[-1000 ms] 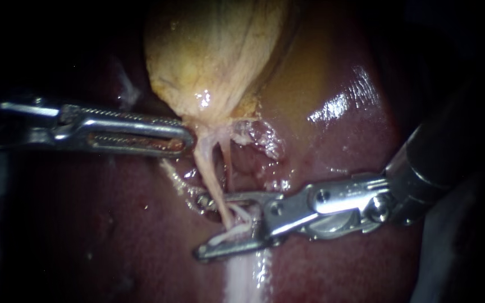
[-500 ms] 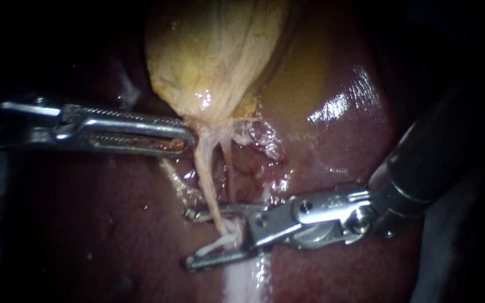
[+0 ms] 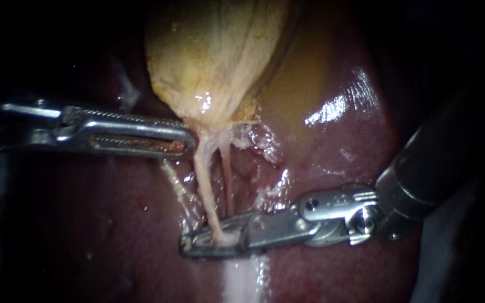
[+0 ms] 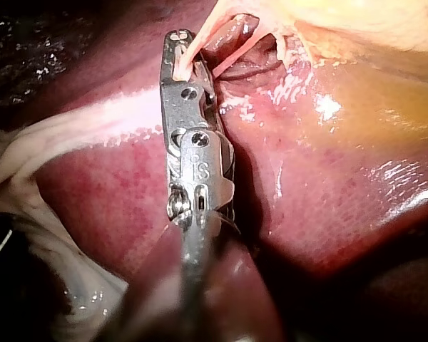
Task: Clipping first clip left tube
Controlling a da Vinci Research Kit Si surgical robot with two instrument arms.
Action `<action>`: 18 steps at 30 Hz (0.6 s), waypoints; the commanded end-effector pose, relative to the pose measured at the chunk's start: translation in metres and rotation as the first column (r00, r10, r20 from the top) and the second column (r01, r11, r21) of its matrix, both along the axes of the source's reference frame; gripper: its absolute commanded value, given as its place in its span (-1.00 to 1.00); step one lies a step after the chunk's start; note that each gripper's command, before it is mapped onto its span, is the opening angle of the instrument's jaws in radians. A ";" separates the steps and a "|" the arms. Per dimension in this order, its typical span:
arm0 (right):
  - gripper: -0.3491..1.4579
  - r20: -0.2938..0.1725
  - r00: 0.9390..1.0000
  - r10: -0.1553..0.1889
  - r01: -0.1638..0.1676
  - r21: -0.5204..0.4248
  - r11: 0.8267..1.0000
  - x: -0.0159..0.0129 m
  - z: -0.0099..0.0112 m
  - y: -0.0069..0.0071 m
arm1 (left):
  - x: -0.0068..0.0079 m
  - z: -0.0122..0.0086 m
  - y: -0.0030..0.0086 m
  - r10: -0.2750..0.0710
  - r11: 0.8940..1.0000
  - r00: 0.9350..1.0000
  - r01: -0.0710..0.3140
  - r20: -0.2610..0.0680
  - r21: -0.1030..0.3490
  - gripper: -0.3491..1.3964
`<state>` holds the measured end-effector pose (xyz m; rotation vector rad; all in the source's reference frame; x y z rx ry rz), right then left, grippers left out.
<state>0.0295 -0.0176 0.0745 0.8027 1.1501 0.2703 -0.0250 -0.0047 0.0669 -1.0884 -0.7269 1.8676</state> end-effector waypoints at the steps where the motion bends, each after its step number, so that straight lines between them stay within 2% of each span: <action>1: -1.00 0.003 1.000 0.005 -0.005 -0.004 1.000 -0.0001 0.0001 0.0000 | 0.0000 0.0000 0.0000 0.000 1.000 1.000 0.000 0.001 0.000 -1.00; 5: -1.00 0.011 1.000 0.020 -0.020 -0.010 1.000 -0.0004 0.0002 0.0004 | 0.0000 0.0001 0.0000 0.000 1.000 1.000 0.000 0.001 0.000 -1.00; 18: -1.00 0.029 0.999 0.013 -0.013 -0.011 1.000 -0.0006 0.0004 0.0002 | 0.0001 0.0002 0.0001 0.001 1.000 1.000 -0.001 0.001 0.001 -1.00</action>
